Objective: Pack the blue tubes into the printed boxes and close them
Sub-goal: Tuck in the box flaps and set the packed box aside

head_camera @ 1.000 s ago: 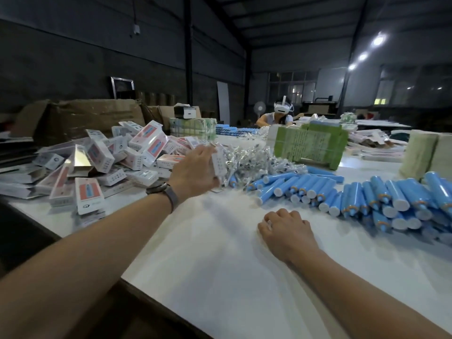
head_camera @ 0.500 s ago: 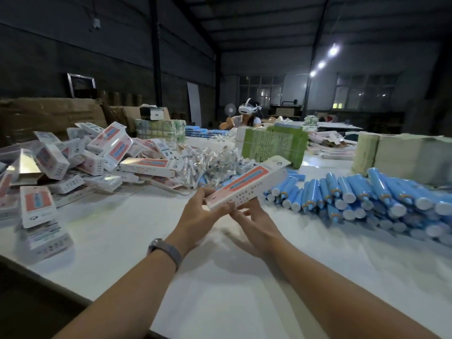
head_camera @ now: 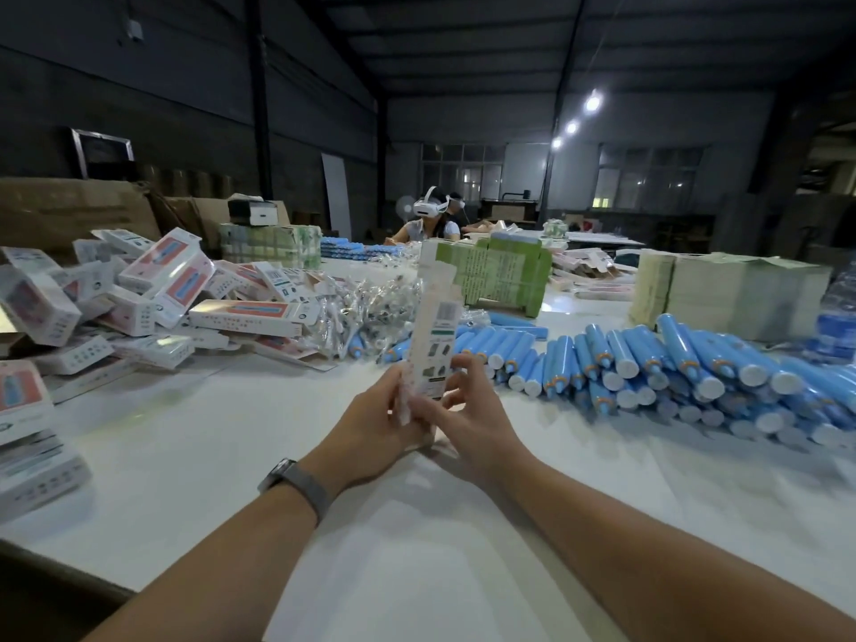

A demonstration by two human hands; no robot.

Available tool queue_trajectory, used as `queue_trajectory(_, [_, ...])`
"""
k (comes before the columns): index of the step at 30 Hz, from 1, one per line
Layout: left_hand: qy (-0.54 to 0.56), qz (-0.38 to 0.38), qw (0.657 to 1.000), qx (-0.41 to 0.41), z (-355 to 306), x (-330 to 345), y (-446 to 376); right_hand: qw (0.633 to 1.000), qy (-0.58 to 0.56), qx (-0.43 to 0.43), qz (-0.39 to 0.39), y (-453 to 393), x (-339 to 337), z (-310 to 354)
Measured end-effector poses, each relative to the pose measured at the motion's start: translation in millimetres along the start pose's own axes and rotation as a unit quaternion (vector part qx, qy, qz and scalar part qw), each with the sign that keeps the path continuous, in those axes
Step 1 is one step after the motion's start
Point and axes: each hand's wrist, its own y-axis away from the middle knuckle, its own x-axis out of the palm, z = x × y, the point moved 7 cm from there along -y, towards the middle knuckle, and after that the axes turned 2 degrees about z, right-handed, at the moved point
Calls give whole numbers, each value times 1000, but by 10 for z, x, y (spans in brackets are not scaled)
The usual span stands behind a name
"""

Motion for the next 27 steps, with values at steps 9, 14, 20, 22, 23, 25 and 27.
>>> queue_trajectory(9, [33,5,999,-44,177,-49,-75,639,768,-36,-7,-409,-761,360])
queue_trajectory(14, [63,37,997,-36,163,0,-93,462,883,82,23,-457,-1336,338])
queue_trajectory(20, [91,70,993,-32,167,45,-69,519,853,53,20,-446,-1328,387])
queue_trajectory(22, [120,66,990,-34,180,64,-70,558,829,47,7,-437,-1356,387])
queue_trajectory(23, [138,62,988,-38,194,70,-72,594,803,40,-13,-445,-1376,407])
queue_trajectory(25, [159,57,985,-45,200,80,-75,681,729,18,-71,-484,-1411,503])
queue_trajectory(27, [141,59,987,-44,165,89,-65,752,648,-5,-122,-533,-1415,649])
